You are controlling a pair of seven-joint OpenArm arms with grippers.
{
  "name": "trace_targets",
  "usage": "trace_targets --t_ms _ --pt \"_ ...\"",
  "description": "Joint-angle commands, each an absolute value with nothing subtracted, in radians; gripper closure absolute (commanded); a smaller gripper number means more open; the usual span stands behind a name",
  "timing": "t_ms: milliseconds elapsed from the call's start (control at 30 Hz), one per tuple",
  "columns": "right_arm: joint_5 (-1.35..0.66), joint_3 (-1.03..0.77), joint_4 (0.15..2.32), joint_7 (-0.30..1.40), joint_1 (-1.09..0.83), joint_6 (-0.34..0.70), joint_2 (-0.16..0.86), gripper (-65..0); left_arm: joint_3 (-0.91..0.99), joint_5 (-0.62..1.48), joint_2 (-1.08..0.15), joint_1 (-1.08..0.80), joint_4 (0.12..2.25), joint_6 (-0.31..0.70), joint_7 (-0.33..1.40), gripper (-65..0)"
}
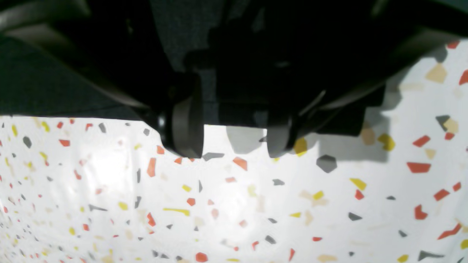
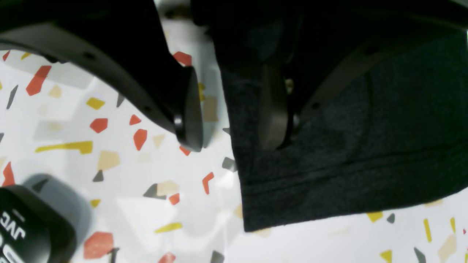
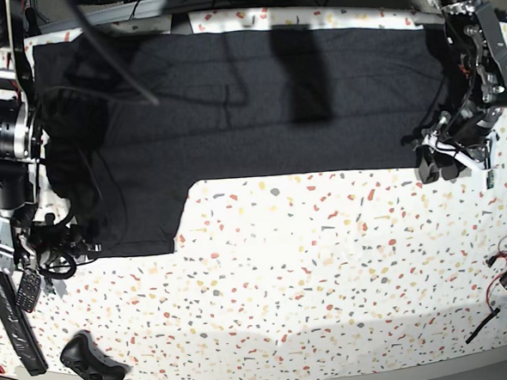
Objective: Fold the T-shirt properly
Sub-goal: 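Grasp the end of the folded shirt nearest the right gripper, then lift the grasped shirt end and fold it toward the left gripper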
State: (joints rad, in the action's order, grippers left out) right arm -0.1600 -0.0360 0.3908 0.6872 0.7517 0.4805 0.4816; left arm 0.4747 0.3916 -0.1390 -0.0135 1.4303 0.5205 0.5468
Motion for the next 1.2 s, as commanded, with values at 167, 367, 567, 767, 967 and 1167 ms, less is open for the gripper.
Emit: trace_targets --t_ms 167,367,567,767,967,1167 --pt "-0.171 -0.037 0.399 0.688 0.756 0.49 0.49 -12.5 0.476 0.408 -0.15 0.0 1.449 0.524 0.523 -27.0" --pt "-0.239 -0.037 0.399 0.651 0.756 0.638 0.49 0.0 0.476 0.408 -0.15 0.0 1.449 0.524 0.524 -27.0" --pt "-0.247 -0.037 0.49 0.638 0.756 0.698 0.493 0.0 0.476 0.408 -0.15 0.0 1.449 0.524 0.523 -27.0" --pt "-0.313 -0.037 0.769 0.727 0.659 0.698 0.495 0.0 0.476 0.407 -0.15 0.0 1.449 0.524 0.523 -27.0" --pt "-0.349 -0.037 1.207 0.727 0.375 0.698 0.496 0.0 0.476 0.407 -0.15 0.0 1.449 0.524 0.524 -27.0" --pt "-0.352 -0.037 1.512 0.718 0.121 0.698 0.495 0.0 0.476 0.362 -0.15 -0.001 1.449 0.524 0.524 -27.0"
